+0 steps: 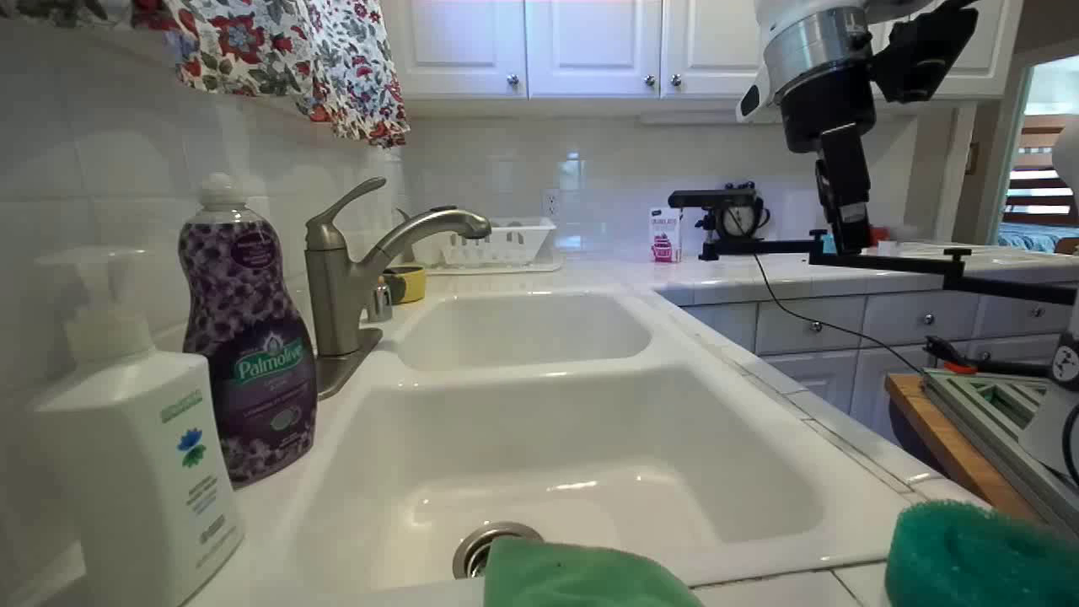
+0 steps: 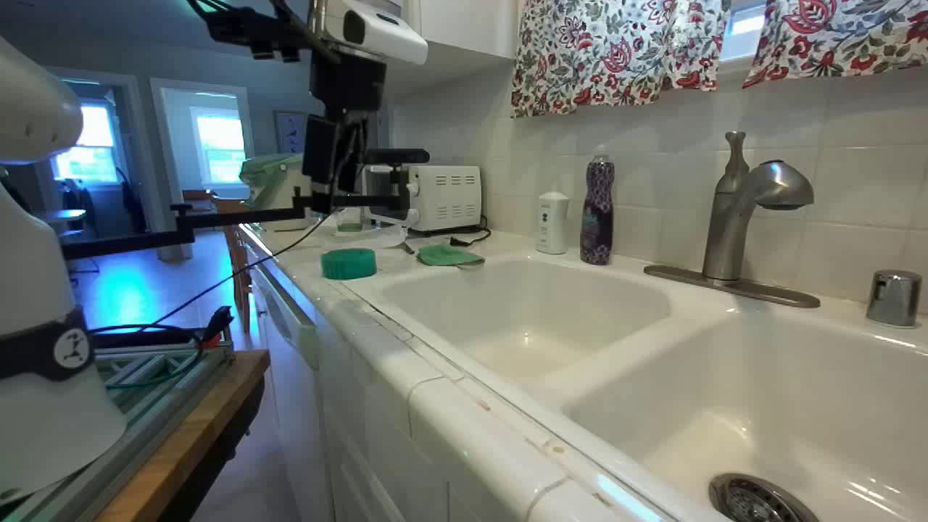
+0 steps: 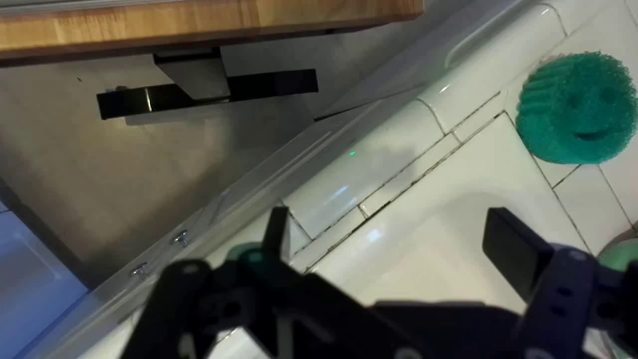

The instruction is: Turn the faucet and turn on the tap

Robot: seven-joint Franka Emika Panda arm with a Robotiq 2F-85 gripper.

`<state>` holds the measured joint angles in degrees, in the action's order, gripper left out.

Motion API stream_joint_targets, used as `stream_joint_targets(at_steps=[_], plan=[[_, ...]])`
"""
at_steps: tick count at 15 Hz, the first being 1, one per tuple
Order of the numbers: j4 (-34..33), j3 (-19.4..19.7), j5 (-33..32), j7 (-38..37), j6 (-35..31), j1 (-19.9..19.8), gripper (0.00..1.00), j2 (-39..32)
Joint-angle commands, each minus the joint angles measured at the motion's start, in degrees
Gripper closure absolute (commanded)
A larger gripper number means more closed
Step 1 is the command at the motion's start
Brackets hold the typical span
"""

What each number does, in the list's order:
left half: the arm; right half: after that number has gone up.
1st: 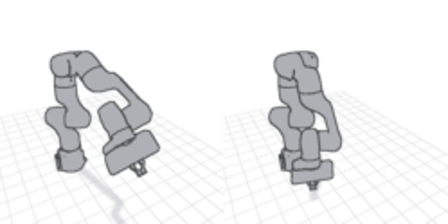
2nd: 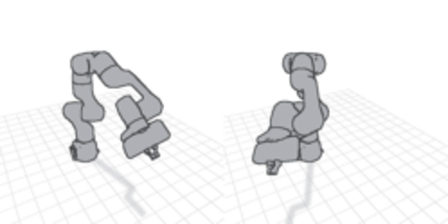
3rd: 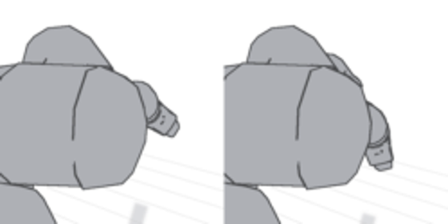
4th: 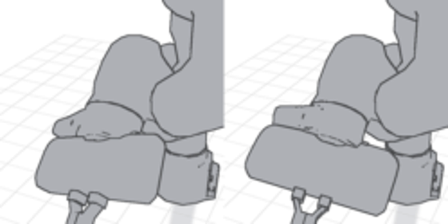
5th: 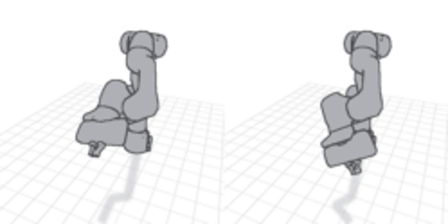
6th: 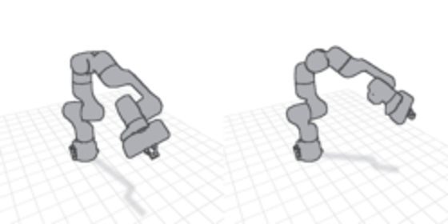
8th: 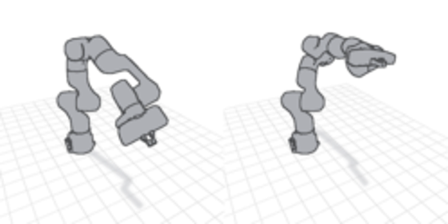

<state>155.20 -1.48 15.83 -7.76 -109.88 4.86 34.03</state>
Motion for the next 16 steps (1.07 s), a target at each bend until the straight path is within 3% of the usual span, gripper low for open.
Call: stream_joint_targets(at_steps=[1, 7, 16], plan=[[-0.08, -0.65, 0.32, 0.32, 0.19, -0.71, 0.0, 0.0], [0.18, -1.03, -0.27, 0.38, -0.35, -0.74, 0.0, 0.21], [-1.03, -2.26, -0.1, -0.22, -9.92, -0.44, 0.0, -3.31]])
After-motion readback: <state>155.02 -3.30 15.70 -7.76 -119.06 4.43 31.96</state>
